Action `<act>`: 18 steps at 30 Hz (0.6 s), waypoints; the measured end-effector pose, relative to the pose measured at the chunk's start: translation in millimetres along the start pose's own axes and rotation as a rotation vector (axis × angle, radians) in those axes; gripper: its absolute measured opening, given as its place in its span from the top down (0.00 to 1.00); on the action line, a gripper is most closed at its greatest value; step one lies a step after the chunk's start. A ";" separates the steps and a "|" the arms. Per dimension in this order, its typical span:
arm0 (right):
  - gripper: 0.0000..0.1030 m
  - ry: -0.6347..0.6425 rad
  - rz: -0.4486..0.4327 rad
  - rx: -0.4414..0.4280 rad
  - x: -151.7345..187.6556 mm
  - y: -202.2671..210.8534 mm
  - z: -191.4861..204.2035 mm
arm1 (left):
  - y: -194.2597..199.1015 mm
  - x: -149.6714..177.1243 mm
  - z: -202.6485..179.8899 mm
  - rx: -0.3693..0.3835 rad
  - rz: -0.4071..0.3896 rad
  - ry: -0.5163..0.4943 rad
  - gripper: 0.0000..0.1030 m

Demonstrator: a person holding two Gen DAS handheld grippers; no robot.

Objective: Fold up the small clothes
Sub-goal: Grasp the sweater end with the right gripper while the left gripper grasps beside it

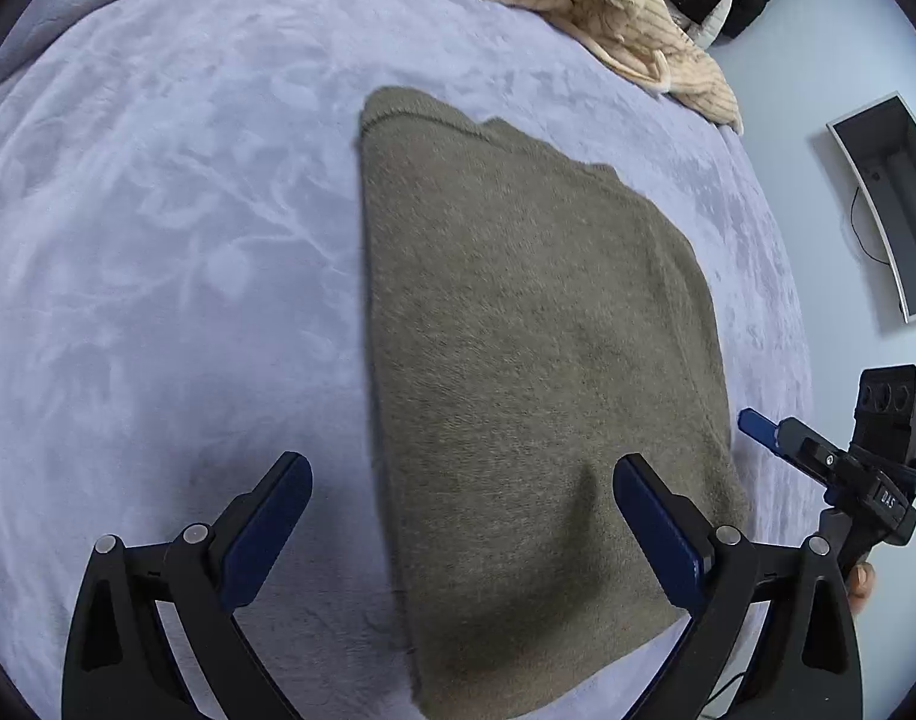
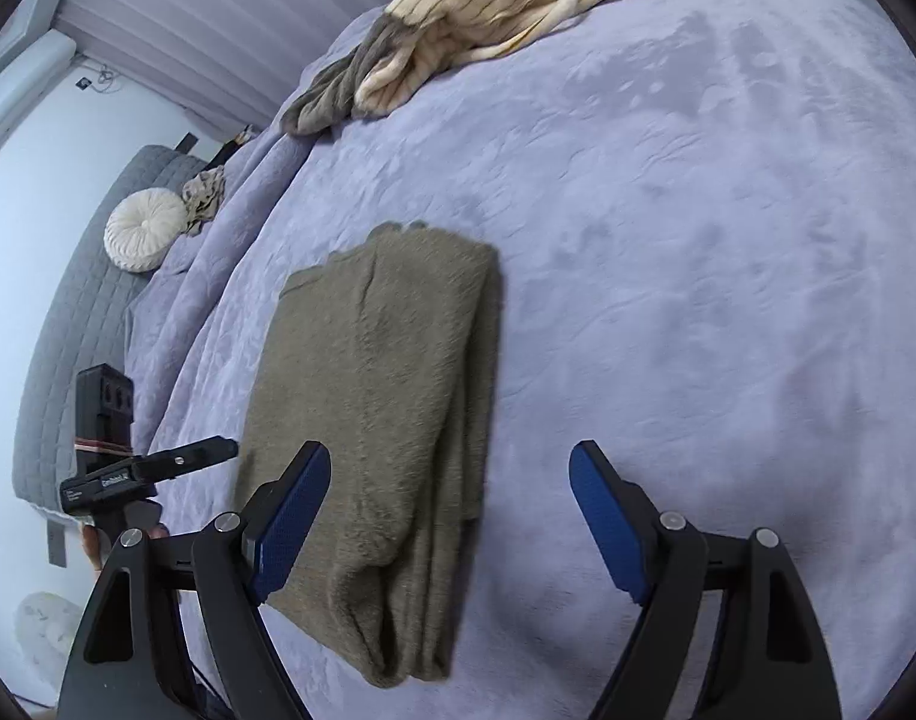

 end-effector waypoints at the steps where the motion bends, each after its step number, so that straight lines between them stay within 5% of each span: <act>1: 0.18 0.006 0.024 -0.017 2.7 -11.2 6.7 | -5.9 0.5 -2.8 0.005 0.007 -0.003 0.02; 10: 0.21 0.062 0.126 0.012 13.5 -86.0 27.8 | -38.2 -9.3 -8.8 0.055 0.024 -0.008 0.03; 15: 0.63 0.138 0.100 0.076 12.2 -80.6 45.2 | -25.7 -12.7 -30.4 0.006 -0.018 -0.123 0.45; 18: 0.67 0.156 0.083 0.089 10.3 -69.1 53.1 | -12.4 -14.9 -36.9 -0.012 -0.029 -0.139 0.54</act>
Point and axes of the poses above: each gripper's, at about its wrist camera, not at the fingertips, and y roughly against the way its jaws point, z to its left, x to its underside, the point moved 4 cm from there along -y, roughly the way its jaws point, and after that the axes turned 4 degrees about -y, right-handed, at the moved point
